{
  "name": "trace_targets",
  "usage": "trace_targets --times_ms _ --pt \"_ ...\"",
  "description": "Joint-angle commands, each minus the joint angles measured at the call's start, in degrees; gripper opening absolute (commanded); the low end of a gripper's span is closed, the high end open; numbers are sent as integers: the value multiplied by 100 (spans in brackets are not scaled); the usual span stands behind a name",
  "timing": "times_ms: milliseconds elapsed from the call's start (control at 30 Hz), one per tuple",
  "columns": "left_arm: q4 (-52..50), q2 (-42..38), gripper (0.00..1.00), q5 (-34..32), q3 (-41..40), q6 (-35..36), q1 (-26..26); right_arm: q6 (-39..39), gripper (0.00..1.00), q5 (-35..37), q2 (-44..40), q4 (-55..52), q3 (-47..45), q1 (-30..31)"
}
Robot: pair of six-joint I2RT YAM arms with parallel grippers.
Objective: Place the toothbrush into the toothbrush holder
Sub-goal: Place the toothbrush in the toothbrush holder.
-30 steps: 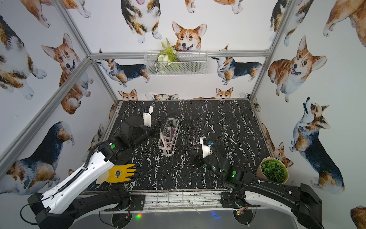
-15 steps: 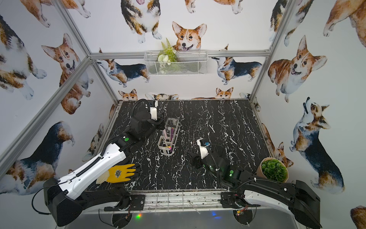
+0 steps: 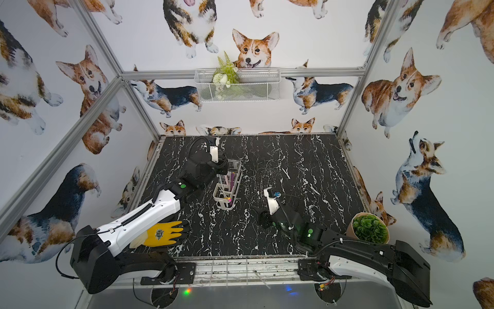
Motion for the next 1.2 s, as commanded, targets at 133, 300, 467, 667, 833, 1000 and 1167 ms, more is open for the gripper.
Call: trace_targets --times_ms 133,300,467,667,833,1000,1167 --pt "497 222 0 8 -261 92 13 74 71 89 -47 167 -78 1" --pt "461 170 0 0 -385 74 6 116 70 124 -97 154 -129 -1" --pt "262 -115 0 -54 -357 180 8 126 70 155 -117 173 -150 1" --pt "41 -598 0 34 -181 234 7 131 70 111 -16 214 -98 1" --pt "-81 -736 0 78 3 332 8 140 70 107 -3 248 -88 1" --pt "46 -562 0 89 -93 288 7 140 70 99 41 234 -49 1" --pt "190 -406 0 72 -289 212 11 140 70 128 -2 188 -73 1"
